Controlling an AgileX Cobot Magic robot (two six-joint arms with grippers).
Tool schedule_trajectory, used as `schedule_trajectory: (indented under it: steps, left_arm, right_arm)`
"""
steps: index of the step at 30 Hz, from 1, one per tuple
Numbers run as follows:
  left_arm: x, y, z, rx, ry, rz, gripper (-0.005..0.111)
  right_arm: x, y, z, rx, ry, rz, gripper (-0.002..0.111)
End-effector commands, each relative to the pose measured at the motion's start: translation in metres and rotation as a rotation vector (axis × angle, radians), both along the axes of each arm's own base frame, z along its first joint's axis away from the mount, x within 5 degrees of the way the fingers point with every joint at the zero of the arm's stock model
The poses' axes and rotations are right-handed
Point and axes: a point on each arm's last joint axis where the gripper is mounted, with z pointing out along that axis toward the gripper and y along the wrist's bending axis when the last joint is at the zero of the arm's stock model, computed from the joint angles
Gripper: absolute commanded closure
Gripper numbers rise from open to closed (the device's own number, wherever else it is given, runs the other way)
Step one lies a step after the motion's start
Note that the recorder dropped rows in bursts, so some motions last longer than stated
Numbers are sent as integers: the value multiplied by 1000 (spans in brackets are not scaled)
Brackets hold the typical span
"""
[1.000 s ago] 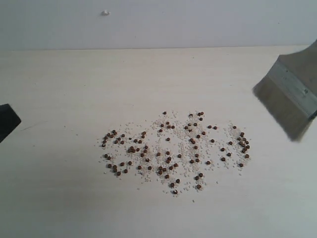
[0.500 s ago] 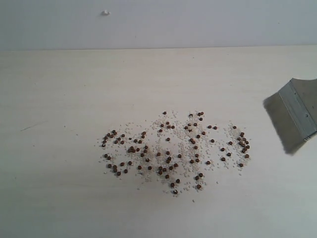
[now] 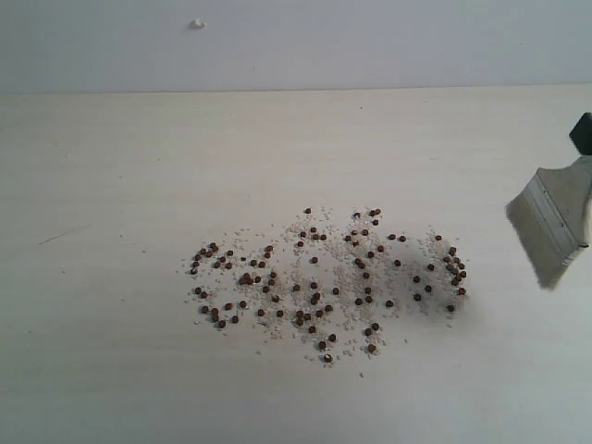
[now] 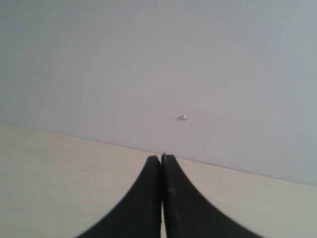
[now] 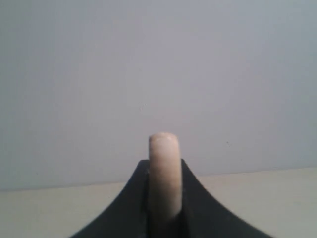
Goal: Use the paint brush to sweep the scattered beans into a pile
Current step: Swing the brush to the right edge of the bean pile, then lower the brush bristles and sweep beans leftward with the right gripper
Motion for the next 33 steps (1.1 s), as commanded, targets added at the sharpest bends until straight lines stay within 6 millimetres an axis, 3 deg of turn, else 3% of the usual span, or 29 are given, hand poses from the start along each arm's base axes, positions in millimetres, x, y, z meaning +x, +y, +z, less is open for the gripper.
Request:
schedule_trajectory:
  steps: [1,6,13,23,33]
  left_arm:
    - [-1,-1,0,-34,-9,-10,107]
    - [-1,-1,0,-29,-11,-12,107]
    - [-1,-1,0,-25,-11,-11,107]
    - [-1,-1,0,-24,-11,-11,107]
    - [-1,-1,0,-24,-11,-11,107]
  right_arm:
    - [14,6,-10,-107,-61,38,108]
    - [26,1,-29,-104,7,-30,108]
    - [45,11,-43,-131,53,35,108]
    - [67,46,-62,-44,111,144,108]
    - [75,74,-85,204,198,90,108]
